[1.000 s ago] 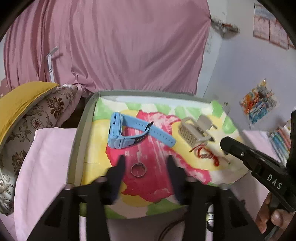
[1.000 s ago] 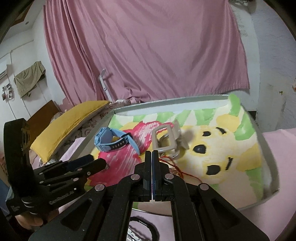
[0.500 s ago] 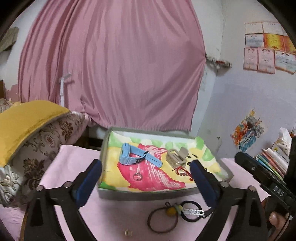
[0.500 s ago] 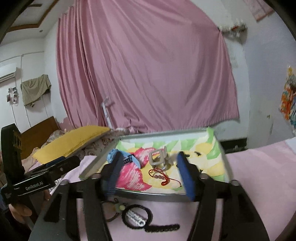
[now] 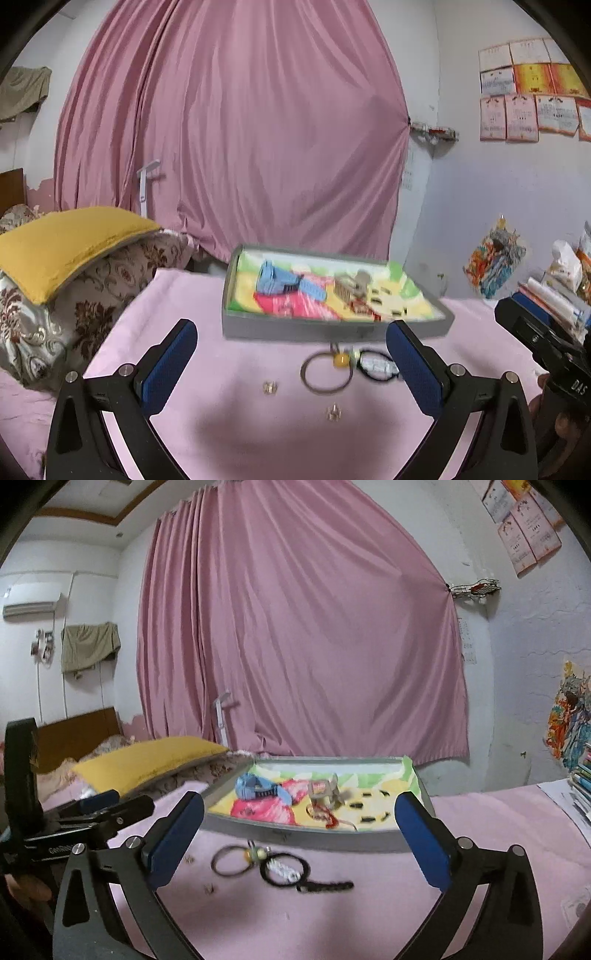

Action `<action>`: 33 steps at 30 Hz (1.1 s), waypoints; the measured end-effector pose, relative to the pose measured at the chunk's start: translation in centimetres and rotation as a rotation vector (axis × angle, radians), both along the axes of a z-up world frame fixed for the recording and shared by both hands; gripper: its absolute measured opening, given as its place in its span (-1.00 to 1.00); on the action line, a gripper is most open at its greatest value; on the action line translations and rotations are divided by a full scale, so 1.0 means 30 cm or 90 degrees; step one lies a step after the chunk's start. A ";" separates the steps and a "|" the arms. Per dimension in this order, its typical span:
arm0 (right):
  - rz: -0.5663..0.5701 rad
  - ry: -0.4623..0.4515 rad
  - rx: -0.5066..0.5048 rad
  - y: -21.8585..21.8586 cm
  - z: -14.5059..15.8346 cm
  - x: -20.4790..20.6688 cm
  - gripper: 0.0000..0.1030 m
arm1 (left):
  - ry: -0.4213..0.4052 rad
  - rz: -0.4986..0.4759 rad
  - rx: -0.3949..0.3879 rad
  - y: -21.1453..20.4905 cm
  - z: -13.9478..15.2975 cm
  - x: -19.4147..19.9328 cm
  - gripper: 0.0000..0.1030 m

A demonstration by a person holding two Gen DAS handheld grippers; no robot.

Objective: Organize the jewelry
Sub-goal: 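Withdraw both tools from the tray toward the gold earrings and black keychain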

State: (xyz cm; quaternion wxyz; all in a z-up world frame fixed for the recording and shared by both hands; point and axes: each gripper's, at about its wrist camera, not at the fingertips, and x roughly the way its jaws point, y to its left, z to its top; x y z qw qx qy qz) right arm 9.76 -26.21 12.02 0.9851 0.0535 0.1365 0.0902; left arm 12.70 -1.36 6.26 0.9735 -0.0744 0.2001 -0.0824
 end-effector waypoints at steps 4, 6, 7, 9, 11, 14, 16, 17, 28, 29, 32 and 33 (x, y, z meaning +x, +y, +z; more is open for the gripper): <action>0.006 0.042 -0.021 -0.019 -0.037 -0.002 0.97 | 0.039 -0.013 0.003 0.001 -0.045 -0.007 0.99; 0.014 0.074 -0.028 -0.037 -0.063 0.007 0.97 | 0.067 -0.022 0.003 -0.001 -0.069 0.000 0.99; 0.020 0.093 -0.029 -0.041 -0.074 0.012 0.97 | 0.076 -0.027 0.004 -0.004 -0.079 0.001 0.99; 0.032 0.129 -0.032 -0.057 -0.100 0.031 0.97 | 0.104 -0.046 0.000 -0.008 -0.102 0.012 0.99; 0.041 0.158 -0.035 -0.068 -0.123 0.050 0.97 | 0.126 -0.056 -0.004 -0.012 -0.120 0.022 0.99; 0.070 0.220 -0.033 -0.091 -0.155 0.097 0.97 | 0.147 -0.065 -0.006 -0.022 -0.141 0.032 0.98; 0.087 0.257 -0.038 -0.092 -0.180 0.121 0.97 | 0.157 -0.070 -0.003 -0.031 -0.151 0.039 0.89; 0.099 0.276 -0.045 -0.092 -0.192 0.138 0.97 | 0.165 -0.074 0.002 -0.039 -0.158 0.044 0.78; 0.176 0.365 -0.138 -0.024 -0.239 0.271 0.61 | 0.219 -0.116 0.035 -0.097 -0.190 0.092 0.16; 0.184 0.370 -0.148 -0.016 -0.241 0.283 0.60 | 0.222 -0.120 0.037 -0.102 -0.190 0.096 0.12; 0.197 0.375 -0.178 0.000 -0.240 0.316 0.52 | 0.227 -0.129 0.046 -0.115 -0.189 0.105 0.00; 0.201 0.377 -0.185 0.004 -0.240 0.326 0.52 | 0.229 -0.132 0.048 -0.118 -0.188 0.107 0.00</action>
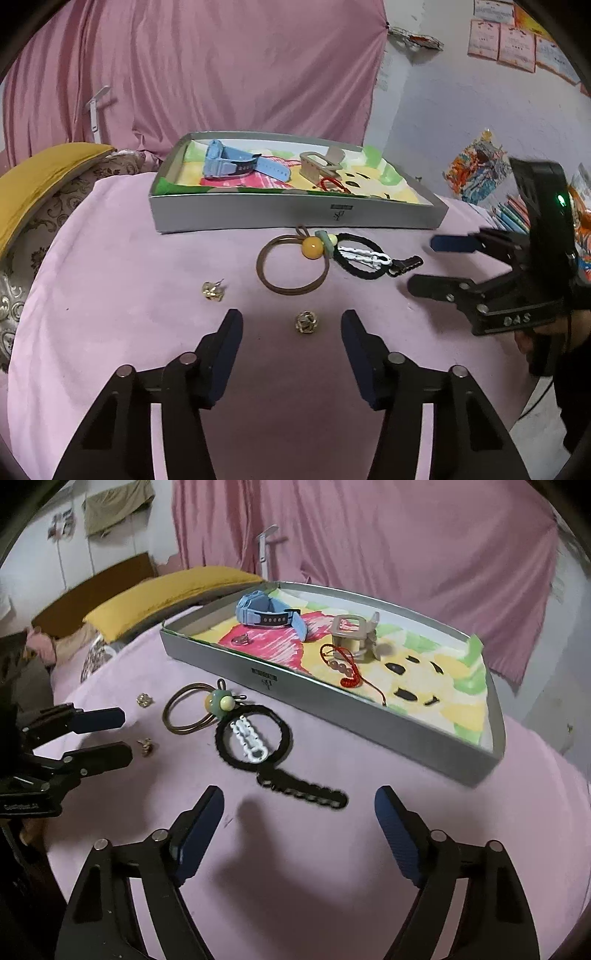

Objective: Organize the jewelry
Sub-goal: 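Withdraw both tools from the tray toward the gold earrings and black keychain, then grasp a gold earring with the left tool while the right tool grasps the black keychain, carry toward tray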

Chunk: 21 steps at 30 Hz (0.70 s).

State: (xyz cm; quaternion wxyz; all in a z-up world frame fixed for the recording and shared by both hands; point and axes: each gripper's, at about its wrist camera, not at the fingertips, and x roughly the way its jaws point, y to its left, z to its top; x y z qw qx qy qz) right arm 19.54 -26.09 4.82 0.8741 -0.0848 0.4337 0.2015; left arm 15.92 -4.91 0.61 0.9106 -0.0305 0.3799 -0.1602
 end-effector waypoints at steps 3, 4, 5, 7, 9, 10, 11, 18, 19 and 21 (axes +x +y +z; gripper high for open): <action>0.015 0.013 0.002 0.002 -0.005 0.027 0.52 | 0.009 -0.011 0.002 -0.010 -0.008 0.011 0.00; 0.020 0.020 0.008 0.002 -0.009 0.037 0.52 | 0.015 -0.014 0.005 -0.016 -0.013 0.015 -0.07; 0.024 0.025 0.011 0.001 -0.012 0.039 0.51 | 0.017 -0.016 0.008 -0.019 -0.014 0.018 -0.14; 0.028 0.035 0.013 0.004 -0.025 0.051 0.31 | 0.016 -0.019 0.012 -0.026 -0.014 0.019 -0.20; 0.033 0.031 0.007 0.006 -0.030 0.048 0.26 | 0.018 -0.023 0.013 -0.030 -0.015 0.020 -0.27; 0.036 0.029 0.004 0.009 -0.028 0.043 0.19 | 0.019 -0.025 0.016 -0.034 -0.017 0.020 -0.31; 0.040 0.027 0.002 0.012 -0.027 0.040 0.08 | 0.017 -0.027 0.019 -0.037 -0.016 0.018 -0.34; 0.076 0.022 -0.003 0.036 -0.013 0.001 -0.64 | 0.016 -0.035 0.020 -0.041 -0.017 0.014 -0.51; 0.079 0.022 -0.005 0.040 -0.012 -0.007 -0.64 | 0.015 -0.036 0.021 -0.040 -0.018 0.013 -0.53; 0.082 0.023 -0.009 0.045 -0.010 -0.021 -0.65 | 0.015 -0.039 0.021 -0.040 -0.018 0.013 -0.55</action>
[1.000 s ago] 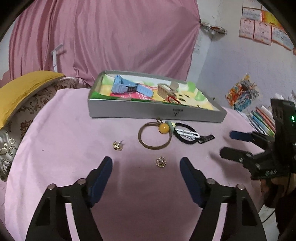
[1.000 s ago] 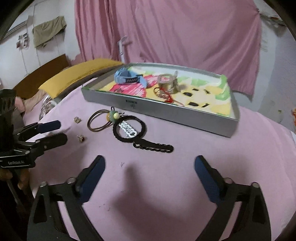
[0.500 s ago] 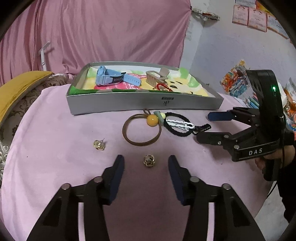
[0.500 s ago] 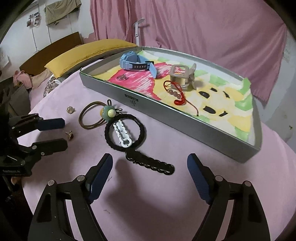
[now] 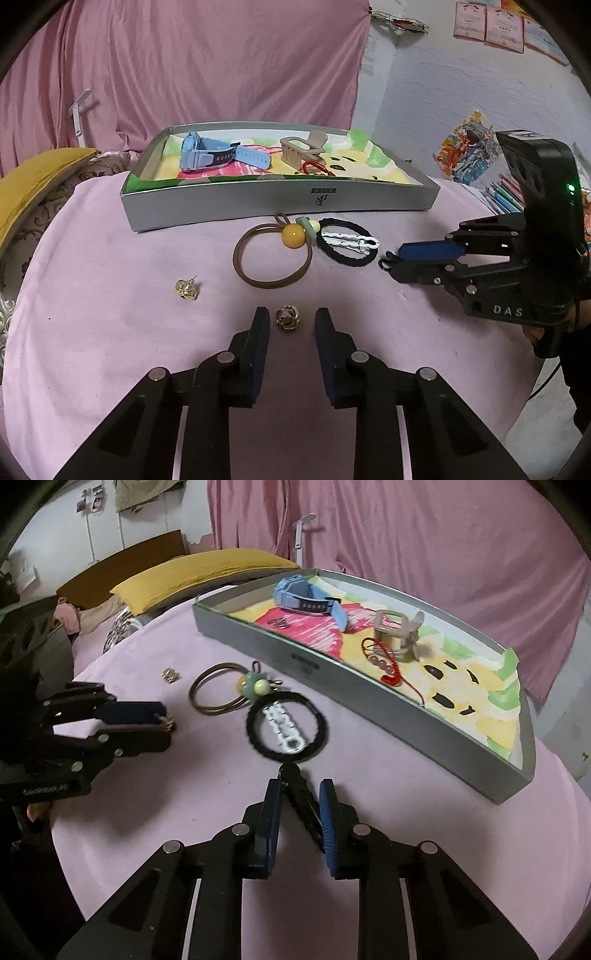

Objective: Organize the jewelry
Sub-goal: 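Grasp a gold earring with the left tool while the right tool grasps the black keychain, carry toward tray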

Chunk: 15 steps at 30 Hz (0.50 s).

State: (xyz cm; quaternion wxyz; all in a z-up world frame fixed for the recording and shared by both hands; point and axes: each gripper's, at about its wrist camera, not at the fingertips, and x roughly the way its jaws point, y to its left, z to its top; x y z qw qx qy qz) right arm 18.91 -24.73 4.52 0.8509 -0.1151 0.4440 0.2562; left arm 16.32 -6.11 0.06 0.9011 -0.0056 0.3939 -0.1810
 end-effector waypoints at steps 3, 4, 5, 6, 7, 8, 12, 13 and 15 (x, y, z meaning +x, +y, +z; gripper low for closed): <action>-0.001 0.007 0.008 0.006 0.002 -0.017 -0.66 | 0.000 -0.006 0.002 -0.006 -0.001 0.005 -0.57; -0.004 0.008 0.010 0.007 0.002 -0.021 -0.66 | -0.001 -0.008 0.005 -0.009 -0.001 0.006 -0.60; -0.009 0.009 0.013 0.008 0.002 -0.025 -0.66 | -0.002 -0.010 0.009 -0.013 -0.001 0.007 -0.63; -0.011 0.010 0.017 0.008 0.000 -0.027 -0.66 | -0.003 -0.011 0.016 -0.018 -0.001 0.009 -0.64; -0.014 0.010 0.022 0.011 0.000 -0.033 -0.66 | -0.003 -0.012 0.020 -0.020 -0.002 0.010 -0.69; -0.015 0.010 0.025 0.015 0.000 -0.041 -0.72 | -0.004 -0.013 0.026 -0.024 -0.001 0.013 -0.76; -0.021 0.007 0.037 0.028 -0.002 -0.063 -0.73 | -0.005 -0.016 0.038 -0.030 0.000 0.019 -0.77; -0.023 0.006 0.043 0.030 -0.002 -0.071 -0.74 | -0.006 -0.015 0.036 -0.029 -0.001 0.017 -0.77; -0.028 0.007 0.056 0.028 -0.002 -0.075 -0.76 | -0.006 -0.013 0.024 -0.026 0.001 0.016 -0.77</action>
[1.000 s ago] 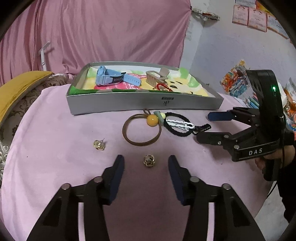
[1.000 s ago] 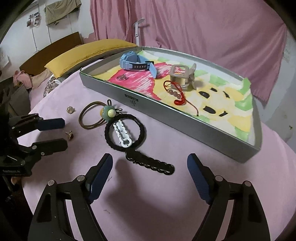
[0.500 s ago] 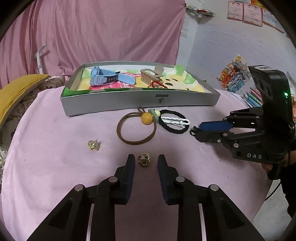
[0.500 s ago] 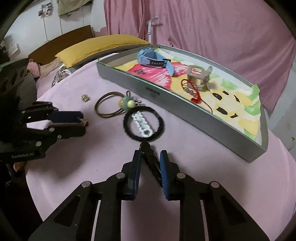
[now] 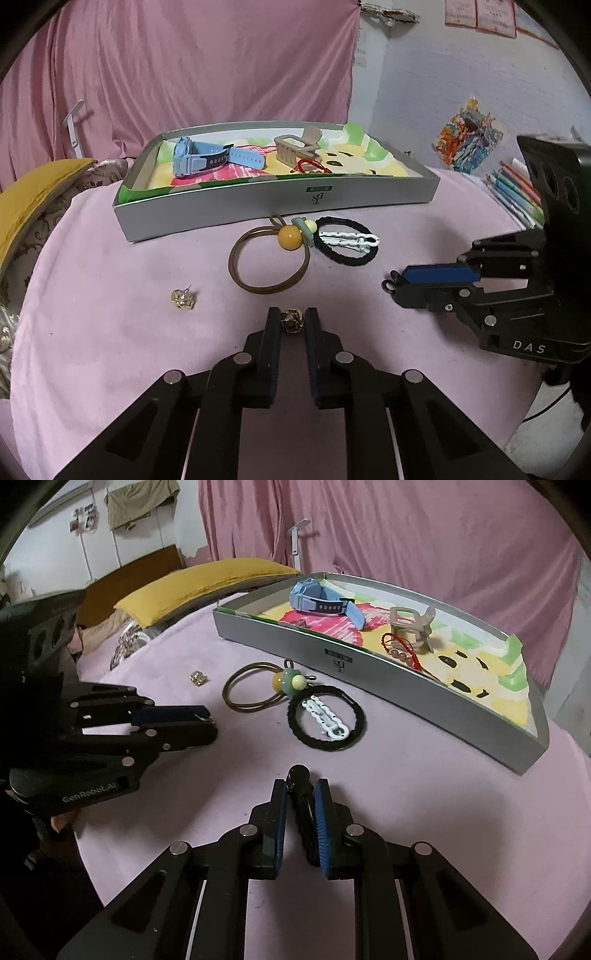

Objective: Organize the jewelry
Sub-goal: 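Grasp a gold earring with the left tool while the right tool grasps the black keychain, carry toward tray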

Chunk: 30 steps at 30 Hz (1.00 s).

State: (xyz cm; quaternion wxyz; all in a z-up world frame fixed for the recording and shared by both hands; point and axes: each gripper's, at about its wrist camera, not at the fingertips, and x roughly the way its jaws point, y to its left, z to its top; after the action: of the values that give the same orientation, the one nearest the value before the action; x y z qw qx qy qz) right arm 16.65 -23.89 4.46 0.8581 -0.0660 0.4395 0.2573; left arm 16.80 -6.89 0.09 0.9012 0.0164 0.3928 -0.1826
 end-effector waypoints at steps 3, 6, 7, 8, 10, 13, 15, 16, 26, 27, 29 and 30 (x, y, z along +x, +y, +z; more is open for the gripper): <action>-0.010 -0.006 0.030 -0.012 0.003 -0.008 -0.76 | -0.024 0.011 -0.016 0.014 0.021 -0.013 -0.77; -0.027 -0.036 0.065 -0.024 0.035 -0.019 -0.76 | -0.066 0.022 -0.030 0.026 0.060 -0.029 -0.77; -0.035 -0.053 0.074 -0.026 0.052 -0.023 -0.76 | -0.082 0.026 -0.035 0.032 0.076 -0.032 -0.77; -0.041 -0.073 0.078 -0.026 0.070 -0.027 -0.76 | -0.098 0.029 -0.039 0.033 0.094 -0.036 -0.77; -0.055 -0.115 0.091 -0.026 0.111 -0.034 -0.76 | -0.130 0.035 -0.045 0.036 0.125 -0.038 -0.77; -0.077 -0.184 0.116 -0.027 0.178 -0.039 -0.76 | -0.197 0.051 -0.048 0.040 0.193 -0.037 -0.77; -0.092 -0.226 0.132 -0.028 0.218 -0.035 -0.76 | -0.231 0.061 -0.051 0.042 0.231 -0.025 -0.77; -0.102 -0.251 0.143 -0.028 0.242 -0.031 -0.76 | -0.246 0.064 -0.054 0.045 0.246 -0.019 -0.77; -0.161 -0.348 0.189 0.006 0.326 0.067 -0.76 | -0.372 0.096 -0.051 0.039 0.327 0.087 -0.77; -0.167 -0.354 0.186 0.011 0.327 0.082 -0.76 | -0.371 0.103 -0.056 0.044 0.325 0.108 -0.77; -0.174 -0.365 0.178 0.016 0.328 0.103 -0.76 | -0.365 0.113 -0.066 0.051 0.322 0.143 -0.77; -0.180 -0.375 0.168 0.023 0.325 0.121 -0.76 | -0.361 0.120 -0.070 0.054 0.318 0.167 -0.77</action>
State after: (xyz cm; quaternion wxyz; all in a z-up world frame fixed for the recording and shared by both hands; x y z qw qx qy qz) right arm 20.29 -23.20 14.20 0.9763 0.0359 0.1406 0.1605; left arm 21.80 -5.26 9.63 0.9874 -0.0191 0.1152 -0.1072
